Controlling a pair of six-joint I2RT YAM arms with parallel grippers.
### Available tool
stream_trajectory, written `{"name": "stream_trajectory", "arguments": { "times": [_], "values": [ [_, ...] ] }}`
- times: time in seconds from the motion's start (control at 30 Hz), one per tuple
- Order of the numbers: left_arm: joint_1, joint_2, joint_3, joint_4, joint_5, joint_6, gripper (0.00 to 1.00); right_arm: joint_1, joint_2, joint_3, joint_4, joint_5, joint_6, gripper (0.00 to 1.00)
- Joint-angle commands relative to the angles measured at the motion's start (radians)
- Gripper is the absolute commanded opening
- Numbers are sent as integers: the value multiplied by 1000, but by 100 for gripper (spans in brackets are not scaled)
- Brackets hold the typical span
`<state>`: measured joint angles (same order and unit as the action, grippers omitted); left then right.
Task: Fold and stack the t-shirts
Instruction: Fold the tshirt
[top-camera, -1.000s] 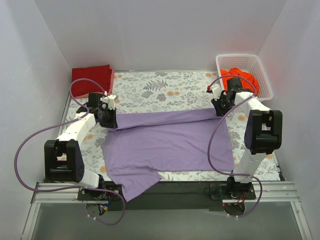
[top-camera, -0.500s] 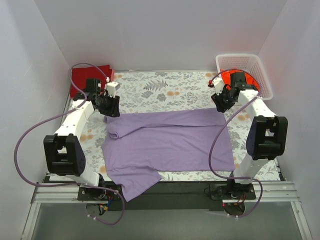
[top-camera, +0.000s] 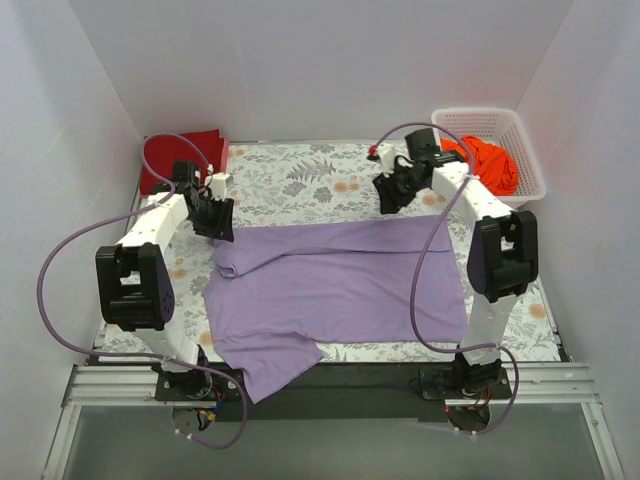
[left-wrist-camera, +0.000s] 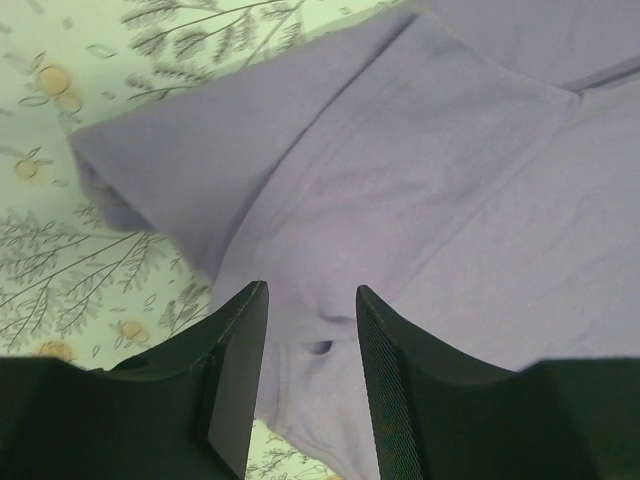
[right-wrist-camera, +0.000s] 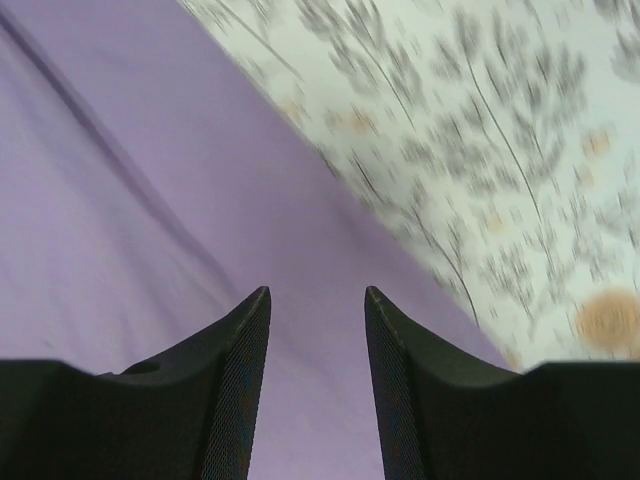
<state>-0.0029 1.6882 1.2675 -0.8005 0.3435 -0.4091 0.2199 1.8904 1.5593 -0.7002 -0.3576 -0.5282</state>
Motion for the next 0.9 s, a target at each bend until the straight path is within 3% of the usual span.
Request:
{"name": "stream_trajectory", "arguments": {
  "times": [0.0,0.33,0.53,0.87],
  "values": [
    [67,-27,-17,-31,-37,4,40,136,59,131,24,-128,137,49],
    [175,-24,-80,-58,28,23,41,363,351,450,157,-242,413,48],
    [205,-1,-86,-63,84,9,41,447,446,496,309,-227,519,47],
    [208,13,-97,-52,138,-13,40,504,573,561,412,-147,617,47]
  ]
}}
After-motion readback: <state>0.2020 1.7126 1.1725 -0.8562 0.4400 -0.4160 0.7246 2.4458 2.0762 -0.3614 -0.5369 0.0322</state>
